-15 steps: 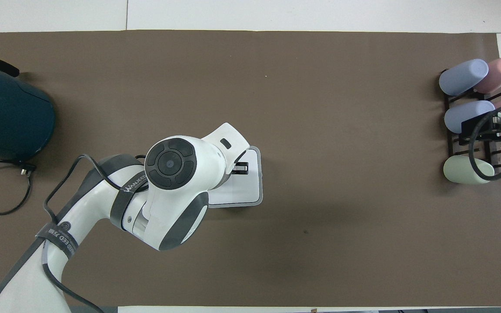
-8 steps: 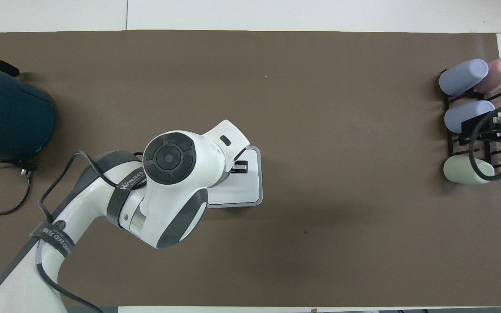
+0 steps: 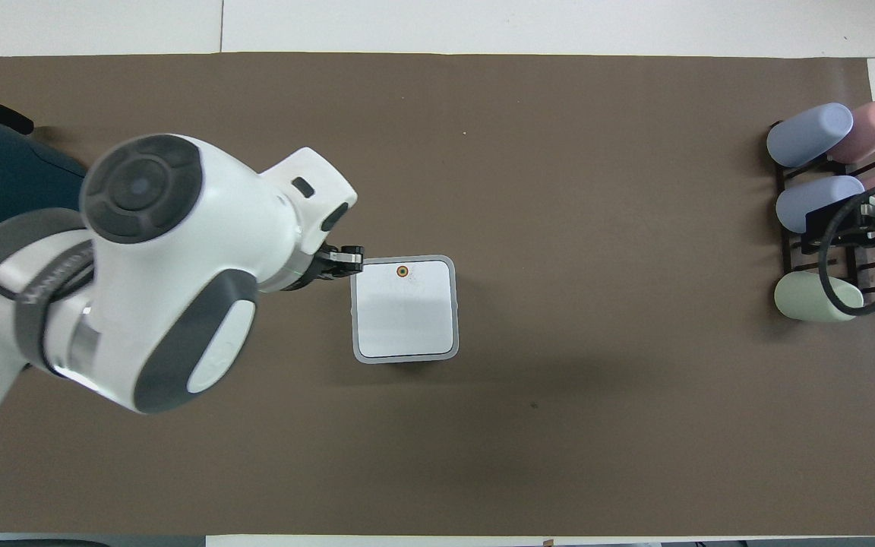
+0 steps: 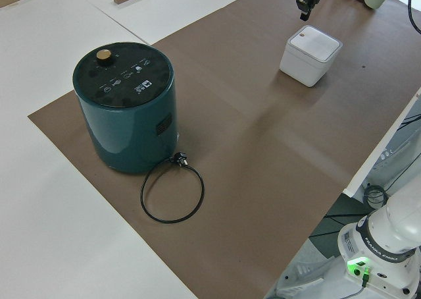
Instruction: Close trash can lid
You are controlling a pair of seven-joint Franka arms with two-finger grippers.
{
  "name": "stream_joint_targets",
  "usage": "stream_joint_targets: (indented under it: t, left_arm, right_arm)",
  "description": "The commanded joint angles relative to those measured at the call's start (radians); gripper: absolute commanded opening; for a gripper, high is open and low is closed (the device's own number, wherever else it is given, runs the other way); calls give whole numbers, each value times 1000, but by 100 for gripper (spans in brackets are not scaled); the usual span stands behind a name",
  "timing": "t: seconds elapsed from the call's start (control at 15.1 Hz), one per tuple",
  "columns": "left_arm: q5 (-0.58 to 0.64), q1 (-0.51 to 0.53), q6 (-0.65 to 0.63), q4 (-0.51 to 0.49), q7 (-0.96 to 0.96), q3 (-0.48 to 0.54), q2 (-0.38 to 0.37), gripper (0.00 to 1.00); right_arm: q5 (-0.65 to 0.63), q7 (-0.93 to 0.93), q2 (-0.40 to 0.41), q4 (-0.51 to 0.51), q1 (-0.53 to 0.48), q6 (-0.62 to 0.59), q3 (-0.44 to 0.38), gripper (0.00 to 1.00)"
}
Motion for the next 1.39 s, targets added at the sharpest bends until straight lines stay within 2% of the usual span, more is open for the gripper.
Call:
stream_joint_targets:
  t: [0.0, 0.33, 0.4, 0.46, 0.79, 1.06, 1.12, 1.32]
  left_arm:
    - [0, 140, -153, 32, 176, -3, -67, 0]
    - [3, 348, -314, 98, 425, -3, -89, 0]
    - [3, 365, -322, 100, 428, -3, -96, 56]
    - [3, 371, -330, 101, 428, -2, -101, 100]
    - [56, 389, -381, 155, 419, 13, -107, 100]
    - [66, 414, -489, 219, 419, 15, -110, 100]
    - [67, 414, -508, 213, 417, 19, -130, 100]
    - [69, 400, -485, 114, 402, 21, -188, 100]
  right_arm:
    - [14, -28, -21, -27, -11, 14, 2, 100]
    - [14, -29, -21, -27, -11, 13, 2, 100]
    - [14, -29, -21, -27, -11, 13, 2, 100]
    - [14, -29, -21, -28, -11, 11, 2, 100]
    - [14, -29, -21, -28, -11, 7, 2, 100]
    - [14, -31, -21, -27, -10, 7, 2, 100]
    - [14, -31, -23, -28, -8, 7, 2, 100]
    - [14, -31, -21, -28, -13, 10, 2, 100]
